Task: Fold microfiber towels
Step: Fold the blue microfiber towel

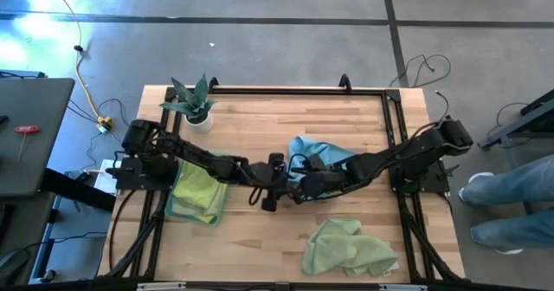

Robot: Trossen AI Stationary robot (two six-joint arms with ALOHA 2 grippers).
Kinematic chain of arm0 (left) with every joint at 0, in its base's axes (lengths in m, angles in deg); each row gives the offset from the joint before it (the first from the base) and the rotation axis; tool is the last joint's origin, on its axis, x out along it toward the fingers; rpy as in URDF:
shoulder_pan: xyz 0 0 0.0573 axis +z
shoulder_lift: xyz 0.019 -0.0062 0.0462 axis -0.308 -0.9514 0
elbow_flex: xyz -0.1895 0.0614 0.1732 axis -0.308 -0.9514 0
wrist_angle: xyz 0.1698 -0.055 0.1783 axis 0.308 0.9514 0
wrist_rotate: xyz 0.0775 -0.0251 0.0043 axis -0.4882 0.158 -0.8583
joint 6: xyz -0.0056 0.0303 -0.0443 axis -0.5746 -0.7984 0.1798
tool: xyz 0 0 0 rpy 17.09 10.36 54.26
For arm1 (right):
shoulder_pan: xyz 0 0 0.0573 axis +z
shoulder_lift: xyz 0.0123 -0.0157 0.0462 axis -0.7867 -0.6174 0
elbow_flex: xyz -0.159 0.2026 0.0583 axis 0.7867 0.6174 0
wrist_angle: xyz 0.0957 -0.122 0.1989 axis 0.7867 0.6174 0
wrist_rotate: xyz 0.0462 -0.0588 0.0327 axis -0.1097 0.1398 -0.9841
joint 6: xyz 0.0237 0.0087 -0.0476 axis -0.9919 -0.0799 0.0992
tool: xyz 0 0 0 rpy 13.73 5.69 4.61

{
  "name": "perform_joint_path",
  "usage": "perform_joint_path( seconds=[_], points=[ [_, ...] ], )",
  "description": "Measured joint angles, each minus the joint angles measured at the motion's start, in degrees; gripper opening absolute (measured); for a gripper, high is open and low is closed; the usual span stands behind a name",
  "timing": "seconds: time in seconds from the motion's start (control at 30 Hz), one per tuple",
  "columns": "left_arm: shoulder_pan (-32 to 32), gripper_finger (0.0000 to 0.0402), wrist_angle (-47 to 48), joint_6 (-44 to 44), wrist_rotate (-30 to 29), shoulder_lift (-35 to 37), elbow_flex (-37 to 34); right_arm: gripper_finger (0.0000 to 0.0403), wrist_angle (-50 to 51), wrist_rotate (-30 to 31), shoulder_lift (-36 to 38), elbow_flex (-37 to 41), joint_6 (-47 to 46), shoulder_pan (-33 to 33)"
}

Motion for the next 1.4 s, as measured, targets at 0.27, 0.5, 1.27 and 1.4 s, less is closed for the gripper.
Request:
perform_joint_path(
  seconds=[0.27,0.5,1.27,1.4],
  points=[
    [-1.09,0.0193,3.08,0.02,-0.6,0.0,0.0,0.0,-3.42,-0.11,1.34,0.0,2.48,-0.01],
    [-2.29,0.0193,5.04,0.0,-3.55,0.0,0.0,0.0,-3.02,-0.19,3.16,0.0,2.92,0.15],
    [-1.7,0.001,14.28,3.78,-3.19,0.04,0.0,0.0,1.49,-1.98,4.11,0.0,4.18,0.81],
    [-2.04,0.001,14.26,5.12,-0.63,0.04,0.0,0.0,2.39,-2.0,4.11,0.0,4.18,0.81]
  ],
)
